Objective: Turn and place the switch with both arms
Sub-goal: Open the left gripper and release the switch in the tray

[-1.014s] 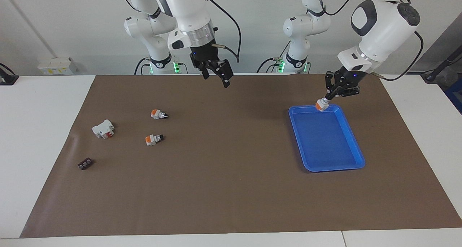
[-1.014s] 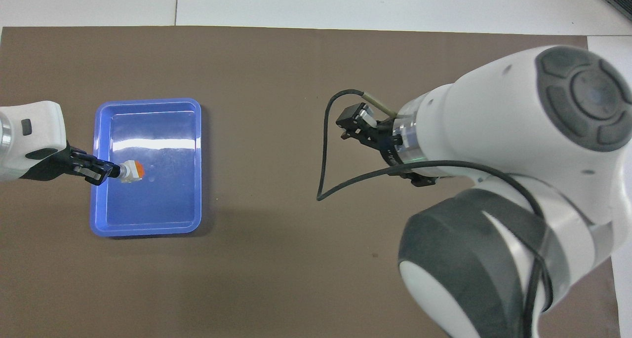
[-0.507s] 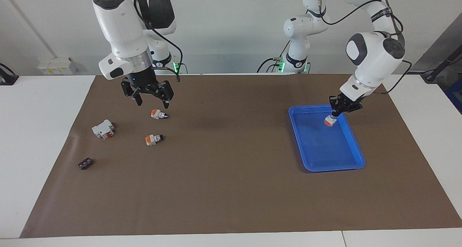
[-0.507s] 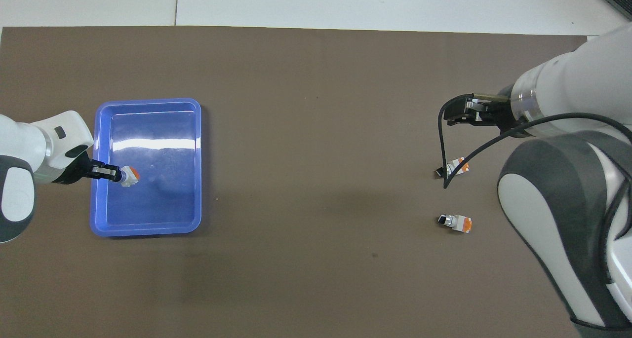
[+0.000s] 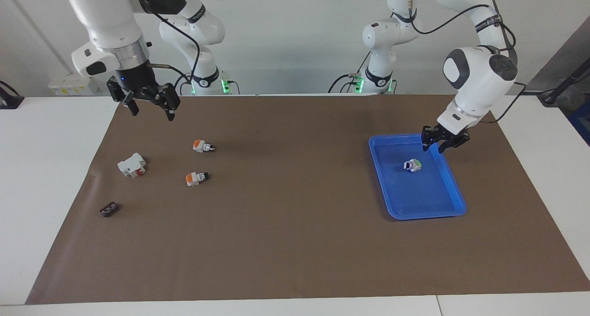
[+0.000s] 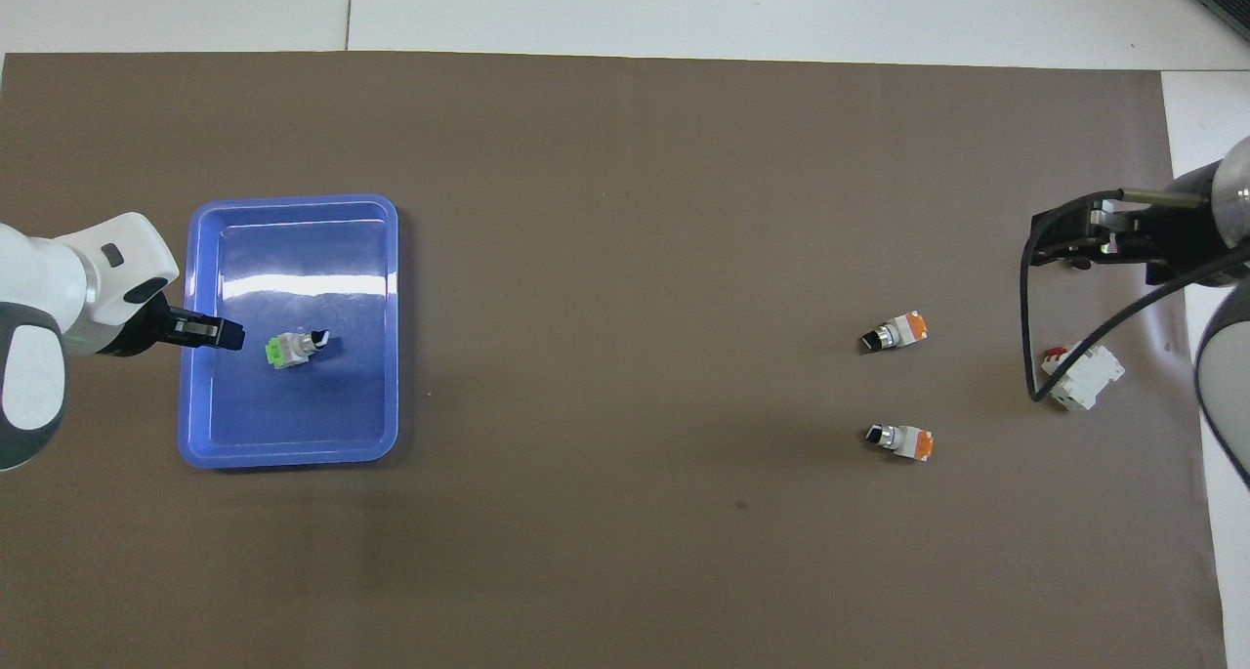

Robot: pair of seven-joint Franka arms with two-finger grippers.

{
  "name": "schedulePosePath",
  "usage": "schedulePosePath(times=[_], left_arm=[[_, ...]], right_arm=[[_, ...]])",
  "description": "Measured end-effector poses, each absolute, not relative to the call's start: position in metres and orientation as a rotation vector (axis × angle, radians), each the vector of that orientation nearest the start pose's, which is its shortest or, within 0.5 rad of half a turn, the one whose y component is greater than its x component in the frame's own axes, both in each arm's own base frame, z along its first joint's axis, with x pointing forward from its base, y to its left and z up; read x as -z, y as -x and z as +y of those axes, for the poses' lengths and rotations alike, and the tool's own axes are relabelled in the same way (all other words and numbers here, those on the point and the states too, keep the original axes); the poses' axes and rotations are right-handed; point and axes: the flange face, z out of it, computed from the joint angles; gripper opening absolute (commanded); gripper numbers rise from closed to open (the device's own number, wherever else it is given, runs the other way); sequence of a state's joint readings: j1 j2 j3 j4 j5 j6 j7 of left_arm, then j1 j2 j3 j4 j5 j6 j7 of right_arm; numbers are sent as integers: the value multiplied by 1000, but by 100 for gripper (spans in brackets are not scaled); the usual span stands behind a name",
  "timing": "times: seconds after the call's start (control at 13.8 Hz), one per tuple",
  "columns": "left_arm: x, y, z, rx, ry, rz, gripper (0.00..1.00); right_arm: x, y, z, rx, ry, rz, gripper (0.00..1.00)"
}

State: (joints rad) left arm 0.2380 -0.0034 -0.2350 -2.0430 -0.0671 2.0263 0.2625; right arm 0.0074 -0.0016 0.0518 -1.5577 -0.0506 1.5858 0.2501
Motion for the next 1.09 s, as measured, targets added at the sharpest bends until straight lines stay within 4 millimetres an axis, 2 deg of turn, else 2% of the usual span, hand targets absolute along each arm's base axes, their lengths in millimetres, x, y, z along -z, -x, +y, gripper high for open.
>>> schedulePosePath(times=[0.14, 0.29, 0.51, 0.65, 0.8, 0.94, 1.09], left_arm=[[-479, -565, -23, -20, 3186, 359, 86], [-505, -577, -59, -35, 3179, 325, 86], [-517, -574, -130, -82, 3171, 296, 86], [-529, -566, -162, -169, 3150, 323, 86], [-563, -563, -167, -231, 3141, 329, 87], [-600, -557, -152, -291, 3132, 298, 89], [-628, -548, -138, -340, 3124, 272, 91]], right_arm=[[-633, -546, 23, 22, 3177, 311, 100], [-629, -542, 21, 5, 3178, 315, 100], [-629, -541, 19, 2, 3184, 246, 100], [-630, -541, 17, 3, 3185, 235, 100], [-630, -541, 17, 3, 3185, 235, 100], [-630, -541, 18, 2, 3181, 234, 100], [-631, -538, 20, -37, 3146, 235, 100]])
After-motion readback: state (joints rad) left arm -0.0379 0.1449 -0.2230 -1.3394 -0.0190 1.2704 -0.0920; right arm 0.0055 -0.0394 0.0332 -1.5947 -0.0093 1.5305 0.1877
